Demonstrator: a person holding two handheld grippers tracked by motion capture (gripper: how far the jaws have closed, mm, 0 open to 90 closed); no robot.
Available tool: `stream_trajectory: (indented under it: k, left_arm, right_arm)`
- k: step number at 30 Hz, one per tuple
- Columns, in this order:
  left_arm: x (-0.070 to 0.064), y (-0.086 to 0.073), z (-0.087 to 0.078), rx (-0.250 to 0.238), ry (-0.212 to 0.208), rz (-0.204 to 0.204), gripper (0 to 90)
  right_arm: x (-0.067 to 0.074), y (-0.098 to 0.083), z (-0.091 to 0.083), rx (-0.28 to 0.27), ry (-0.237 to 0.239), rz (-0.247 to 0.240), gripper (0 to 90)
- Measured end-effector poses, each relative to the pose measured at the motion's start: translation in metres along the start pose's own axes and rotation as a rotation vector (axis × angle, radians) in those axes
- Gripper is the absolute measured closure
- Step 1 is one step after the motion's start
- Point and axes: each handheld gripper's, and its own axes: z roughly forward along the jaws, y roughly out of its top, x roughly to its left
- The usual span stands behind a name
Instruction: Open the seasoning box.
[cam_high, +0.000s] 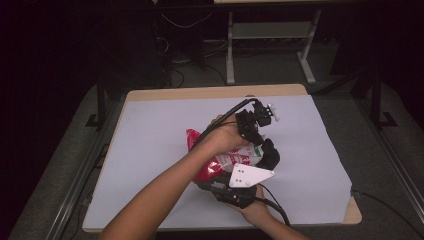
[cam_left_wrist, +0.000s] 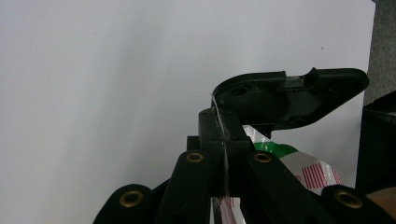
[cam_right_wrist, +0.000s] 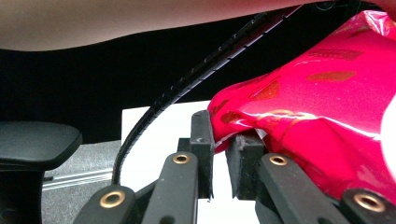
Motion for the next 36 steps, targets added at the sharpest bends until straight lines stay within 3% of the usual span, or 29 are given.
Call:
stream_trajectory:
  k: [8,36]
  left_arm:
    - [0.0027,-0.0007,-0.0019,-0.008,0.015,-0.021,90.0]
    - [-0.0025,0.0035,-0.0017,-0.004,0.013,-0.012,90.0]
  right_arm:
    - [-0.0012,0.0001,-0.0016,-0.007,0.003,0.007,81.3]
    - [-0.0045,0.0027,-0.0085,-0.052,-0.029,-0.005,81.3]
